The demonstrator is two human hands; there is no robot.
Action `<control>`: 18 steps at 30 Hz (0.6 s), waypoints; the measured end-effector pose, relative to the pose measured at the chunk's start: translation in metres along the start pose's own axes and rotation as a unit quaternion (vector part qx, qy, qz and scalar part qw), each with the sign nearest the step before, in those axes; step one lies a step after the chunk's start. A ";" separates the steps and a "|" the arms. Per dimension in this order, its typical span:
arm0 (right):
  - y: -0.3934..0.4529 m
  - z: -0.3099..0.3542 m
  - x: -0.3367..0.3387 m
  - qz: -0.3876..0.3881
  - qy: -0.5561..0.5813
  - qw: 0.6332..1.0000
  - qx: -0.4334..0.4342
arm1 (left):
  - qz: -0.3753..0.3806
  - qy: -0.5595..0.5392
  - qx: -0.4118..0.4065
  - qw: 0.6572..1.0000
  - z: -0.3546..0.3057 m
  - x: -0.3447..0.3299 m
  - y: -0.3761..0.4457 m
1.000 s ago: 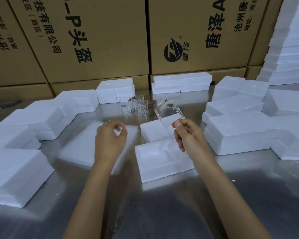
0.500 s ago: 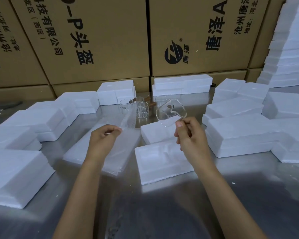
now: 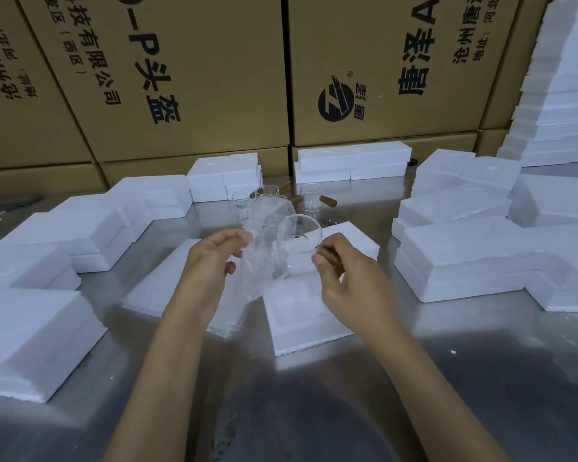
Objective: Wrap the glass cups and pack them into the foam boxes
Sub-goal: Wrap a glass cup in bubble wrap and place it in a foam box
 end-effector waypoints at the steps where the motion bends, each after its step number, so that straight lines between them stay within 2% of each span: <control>1: 0.000 0.002 0.001 -0.002 -0.045 0.999 0.012 | 0.005 -0.010 -0.003 1.000 -0.001 -0.001 -0.001; 5: -0.002 0.016 -0.002 -0.004 -0.176 0.982 0.072 | 0.052 0.013 -0.077 0.996 -0.022 -0.022 -0.013; 8: -0.003 0.014 -0.008 0.006 -0.173 0.983 0.064 | 0.092 0.106 -0.169 0.976 -0.045 -0.050 -0.032; 11: 0.000 -0.010 -0.008 0.010 -0.054 0.997 -0.045 | 0.099 0.201 -0.231 0.947 -0.056 -0.069 -0.045; 13: 0.002 -0.027 -0.008 0.008 0.054 0.991 -0.124 | 0.086 0.223 -0.240 0.941 -0.058 -0.071 -0.047; 16: 0.002 -0.043 -0.007 0.008 0.241 0.945 -0.220 | 0.052 0.182 -0.210 0.959 -0.053 -0.061 -0.042; 18: 0.003 -0.046 -0.007 0.023 0.338 0.907 -0.251 | 0.026 0.145 -0.177 0.973 -0.047 -0.049 -0.035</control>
Point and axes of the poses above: each hand's wrist, its own y-axis towards the middle knuckle, its own x-axis out of the back of the hand, z = x × y, the point moved 10 cm from there along y, towards the middle knuckle, and after that the axes turned 2 degrees about y, right-handed, at the moved point
